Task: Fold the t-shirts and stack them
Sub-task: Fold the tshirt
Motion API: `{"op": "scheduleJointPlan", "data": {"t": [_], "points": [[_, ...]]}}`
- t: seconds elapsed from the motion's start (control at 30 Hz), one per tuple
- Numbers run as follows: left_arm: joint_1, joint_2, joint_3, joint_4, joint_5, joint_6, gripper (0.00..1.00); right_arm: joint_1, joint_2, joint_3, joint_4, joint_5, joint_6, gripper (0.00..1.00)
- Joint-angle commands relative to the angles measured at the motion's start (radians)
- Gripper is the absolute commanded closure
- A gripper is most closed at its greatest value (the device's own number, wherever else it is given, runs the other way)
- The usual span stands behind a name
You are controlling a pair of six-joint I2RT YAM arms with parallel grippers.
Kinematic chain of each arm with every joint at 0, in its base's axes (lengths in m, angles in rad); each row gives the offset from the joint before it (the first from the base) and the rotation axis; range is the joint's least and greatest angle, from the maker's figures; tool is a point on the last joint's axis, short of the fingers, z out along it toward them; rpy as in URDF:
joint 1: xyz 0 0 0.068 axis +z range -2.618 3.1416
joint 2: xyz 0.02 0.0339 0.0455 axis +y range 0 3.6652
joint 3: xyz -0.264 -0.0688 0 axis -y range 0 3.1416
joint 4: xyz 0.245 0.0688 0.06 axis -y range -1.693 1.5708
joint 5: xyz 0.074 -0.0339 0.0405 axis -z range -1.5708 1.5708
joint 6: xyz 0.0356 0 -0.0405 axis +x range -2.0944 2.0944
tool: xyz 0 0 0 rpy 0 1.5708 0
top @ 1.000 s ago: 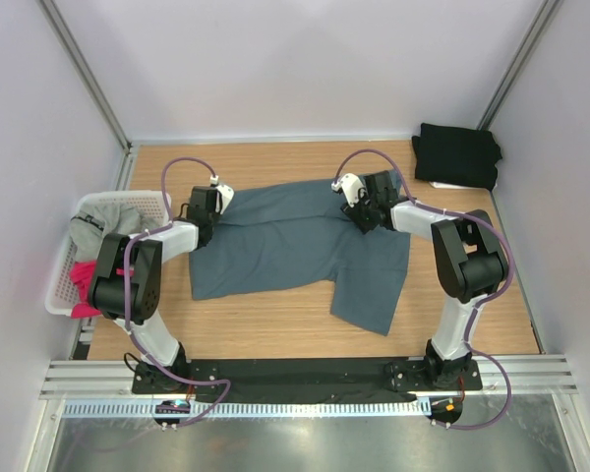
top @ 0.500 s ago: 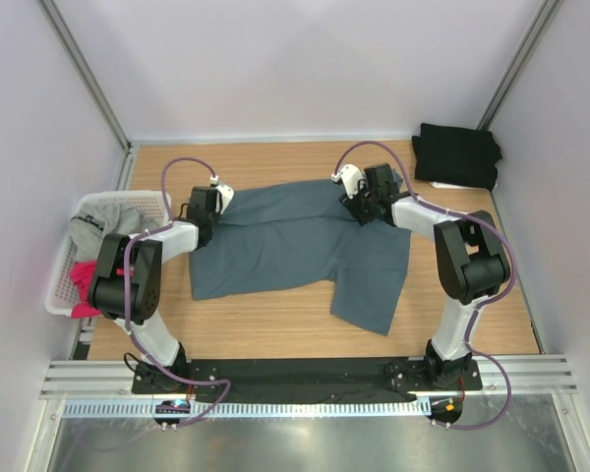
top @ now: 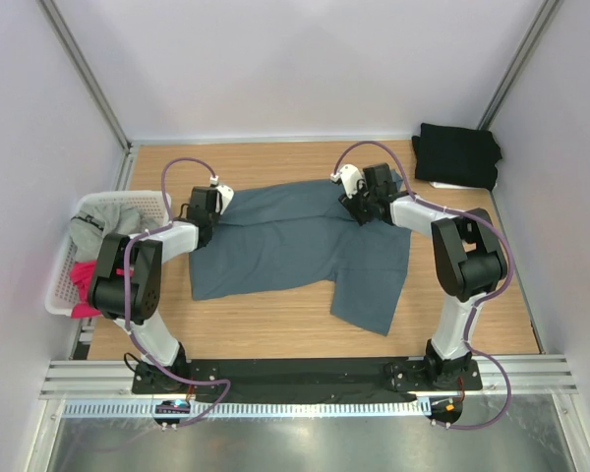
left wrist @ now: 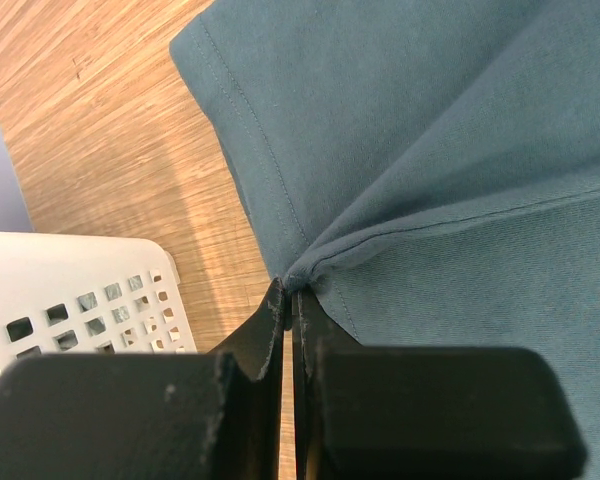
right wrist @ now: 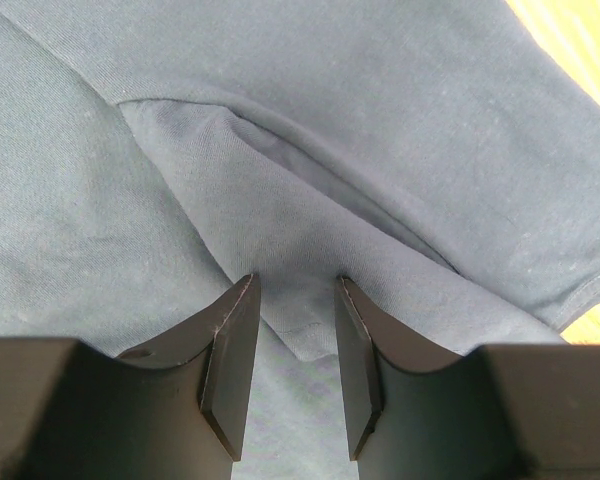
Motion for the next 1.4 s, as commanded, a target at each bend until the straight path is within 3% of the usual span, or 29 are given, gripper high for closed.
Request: {"op": "scheduleJointPlan", "data": {"t": [0.0,0.37,1.37], "points": [[0.003,-0.002,0.002,0.030,-0.017,-0.026,1.00,-0.004,-0.043,0.006,0.013,-0.004,0.008,0.58],[0.003,-0.008,-0.002,0.030,-0.016,-0.027,1.00,-0.002,-0.111,-0.032,0.012,-0.023,0.011,0.59],[0.003,-0.003,-0.003,0.035,-0.028,-0.026,1.00,-0.005,0.015,0.009,0.023,-0.010,0.005,0.64]]}}
